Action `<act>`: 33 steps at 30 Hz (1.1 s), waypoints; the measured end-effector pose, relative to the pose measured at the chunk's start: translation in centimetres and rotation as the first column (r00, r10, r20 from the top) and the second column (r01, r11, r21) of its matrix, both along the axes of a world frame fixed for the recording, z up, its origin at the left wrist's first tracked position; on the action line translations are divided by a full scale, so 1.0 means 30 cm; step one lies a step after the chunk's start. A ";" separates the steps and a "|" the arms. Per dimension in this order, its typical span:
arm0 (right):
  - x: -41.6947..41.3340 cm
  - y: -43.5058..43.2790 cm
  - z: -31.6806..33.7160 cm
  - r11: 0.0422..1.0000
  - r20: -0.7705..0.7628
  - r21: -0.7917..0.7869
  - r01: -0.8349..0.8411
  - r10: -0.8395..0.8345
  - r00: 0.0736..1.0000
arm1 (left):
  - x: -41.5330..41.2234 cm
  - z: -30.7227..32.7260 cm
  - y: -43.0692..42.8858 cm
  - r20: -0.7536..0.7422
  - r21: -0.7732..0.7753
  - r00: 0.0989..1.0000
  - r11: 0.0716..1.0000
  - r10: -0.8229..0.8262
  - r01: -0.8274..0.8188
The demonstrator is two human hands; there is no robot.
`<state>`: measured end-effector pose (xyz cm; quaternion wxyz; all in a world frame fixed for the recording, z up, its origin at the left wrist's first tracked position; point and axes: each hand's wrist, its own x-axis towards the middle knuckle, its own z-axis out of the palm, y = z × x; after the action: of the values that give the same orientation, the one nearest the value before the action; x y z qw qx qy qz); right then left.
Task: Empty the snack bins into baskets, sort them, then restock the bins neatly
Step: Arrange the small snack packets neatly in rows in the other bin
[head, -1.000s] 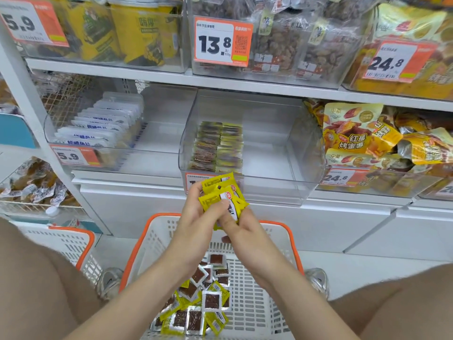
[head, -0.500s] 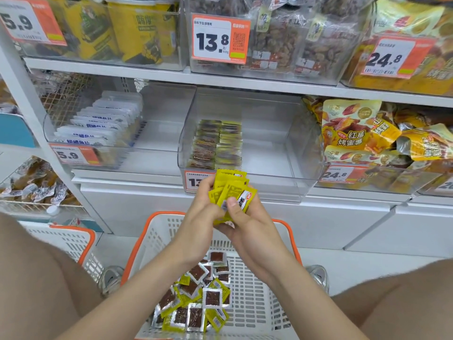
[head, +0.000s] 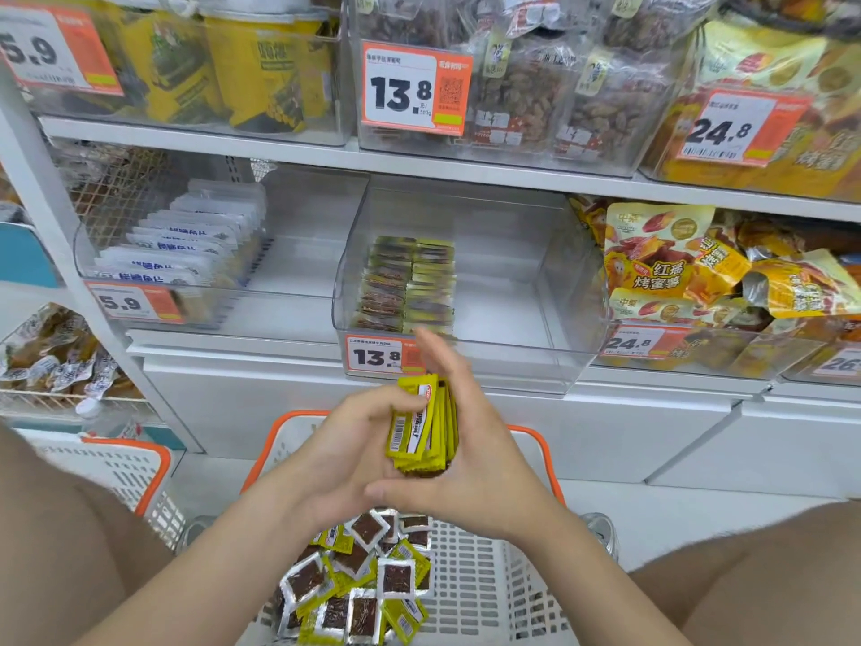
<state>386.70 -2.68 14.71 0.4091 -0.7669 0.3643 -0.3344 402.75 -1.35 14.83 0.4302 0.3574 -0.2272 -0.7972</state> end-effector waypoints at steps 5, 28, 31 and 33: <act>0.010 -0.011 -0.029 0.925 -0.008 -0.274 0.264 -0.276 0.961 | -0.019 -0.005 -0.005 -0.155 0.055 0.987 0.997 -0.049 0.059; -0.146 -0.244 0.197 0.976 -0.102 -0.202 0.080 -0.102 0.990 | 0.013 0.283 -0.238 0.438 -0.237 0.897 0.956 -0.053 0.172; -0.172 -0.405 0.225 0.936 -0.149 -0.220 0.275 -0.311 0.939 | 0.008 0.261 -0.335 0.635 -0.369 0.752 0.925 0.177 0.095; -0.156 -0.522 0.234 0.913 -0.279 -0.196 0.358 -0.402 0.872 | 0.003 0.219 -0.405 0.846 -0.493 0.374 0.826 0.380 0.275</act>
<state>382.02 -18.34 21.74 0.2182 -0.7497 0.5442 -0.3069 402.85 -13.50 21.39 0.3387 0.6038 -0.6380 -0.3372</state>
